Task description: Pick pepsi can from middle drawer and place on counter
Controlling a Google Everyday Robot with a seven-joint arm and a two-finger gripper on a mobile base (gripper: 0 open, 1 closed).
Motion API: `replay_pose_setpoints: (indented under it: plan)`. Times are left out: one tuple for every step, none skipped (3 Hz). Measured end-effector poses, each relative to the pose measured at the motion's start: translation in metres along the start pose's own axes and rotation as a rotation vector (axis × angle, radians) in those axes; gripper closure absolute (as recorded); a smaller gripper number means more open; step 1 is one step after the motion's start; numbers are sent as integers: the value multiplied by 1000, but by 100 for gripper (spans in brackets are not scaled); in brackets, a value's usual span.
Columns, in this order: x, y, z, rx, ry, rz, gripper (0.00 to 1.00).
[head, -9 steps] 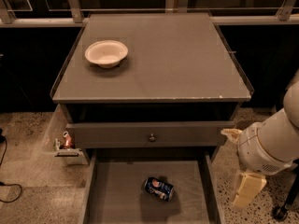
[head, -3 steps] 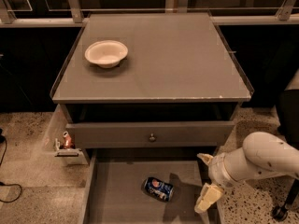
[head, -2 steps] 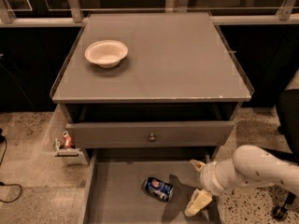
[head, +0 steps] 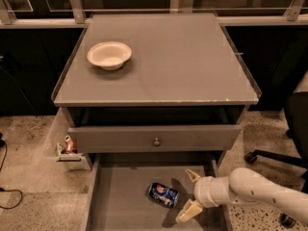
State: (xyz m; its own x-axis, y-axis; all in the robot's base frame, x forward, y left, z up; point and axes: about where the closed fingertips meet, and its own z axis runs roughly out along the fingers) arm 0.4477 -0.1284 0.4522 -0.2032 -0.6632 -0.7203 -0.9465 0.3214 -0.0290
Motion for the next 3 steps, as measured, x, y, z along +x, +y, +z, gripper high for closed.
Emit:
replay_pose_setpoints:
  plan:
    - [7, -6, 27, 27, -24, -9, 0]
    - [16, -11, 51, 47, -9, -16, 0]
    - [21, -15, 68, 62, 5, -17, 0]
